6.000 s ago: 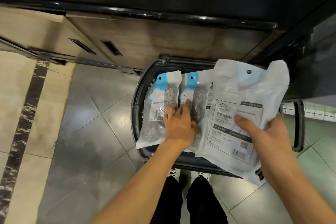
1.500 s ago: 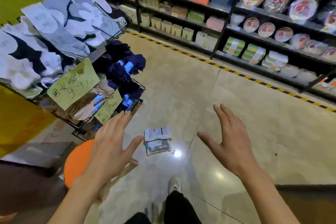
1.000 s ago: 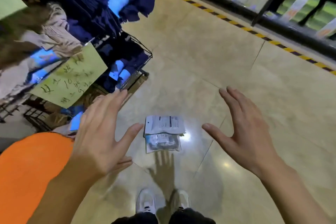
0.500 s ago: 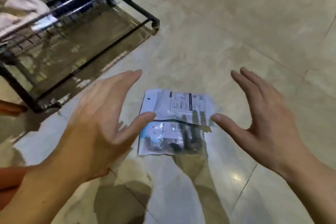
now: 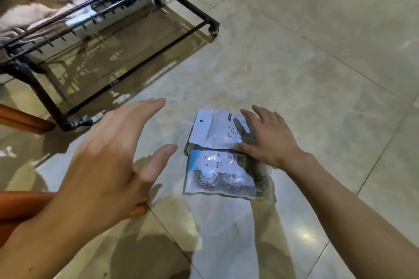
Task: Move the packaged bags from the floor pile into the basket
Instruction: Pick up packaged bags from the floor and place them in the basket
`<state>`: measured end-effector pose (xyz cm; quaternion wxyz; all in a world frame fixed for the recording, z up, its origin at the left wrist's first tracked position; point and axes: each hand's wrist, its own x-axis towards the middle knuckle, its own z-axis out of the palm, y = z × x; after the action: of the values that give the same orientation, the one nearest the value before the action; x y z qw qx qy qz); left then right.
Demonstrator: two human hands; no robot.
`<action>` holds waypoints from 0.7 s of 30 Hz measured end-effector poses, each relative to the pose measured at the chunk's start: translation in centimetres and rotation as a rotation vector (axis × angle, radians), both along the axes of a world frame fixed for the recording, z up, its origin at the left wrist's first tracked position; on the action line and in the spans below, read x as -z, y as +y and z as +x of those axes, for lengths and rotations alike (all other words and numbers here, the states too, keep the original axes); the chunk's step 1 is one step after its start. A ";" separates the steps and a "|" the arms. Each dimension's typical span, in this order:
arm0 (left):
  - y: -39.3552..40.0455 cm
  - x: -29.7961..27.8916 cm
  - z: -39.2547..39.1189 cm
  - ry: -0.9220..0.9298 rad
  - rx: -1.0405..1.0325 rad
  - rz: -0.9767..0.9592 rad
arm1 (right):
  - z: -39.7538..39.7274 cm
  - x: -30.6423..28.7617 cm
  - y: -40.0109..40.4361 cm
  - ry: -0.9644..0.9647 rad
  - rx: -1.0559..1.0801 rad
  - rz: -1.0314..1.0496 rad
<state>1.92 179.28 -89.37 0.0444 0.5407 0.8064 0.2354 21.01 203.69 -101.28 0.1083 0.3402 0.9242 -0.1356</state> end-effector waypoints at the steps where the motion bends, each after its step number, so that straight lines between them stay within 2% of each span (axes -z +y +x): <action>1: 0.0 0.1 0.1 -0.002 0.002 0.005 | -0.5 0.7 0.3 -0.051 -0.017 -0.017; 6: -0.3 0.0 0.6 -0.029 0.031 -0.006 | -1.3 2.7 0.3 -0.175 -0.063 -0.018; 11: -0.5 1.3 0.8 -0.049 0.093 -0.036 | -1.9 2.3 0.4 -0.146 -0.088 0.025; 14: -0.1 2.4 0.9 -0.055 0.104 -0.022 | -2.0 0.8 0.3 -0.078 -0.001 0.101; 17: 0.6 3.8 1.4 -0.100 0.108 -0.026 | -0.4 -1.5 0.8 0.165 0.281 0.051; 21: 3.3 5.9 2.2 -0.203 0.090 -0.157 | 3.3 -5.0 1.4 0.822 0.721 -0.338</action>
<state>4.09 182.55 -95.26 0.1783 0.5446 0.7887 0.2228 24.31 205.08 -96.29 -0.2603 0.5314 0.6813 -0.4309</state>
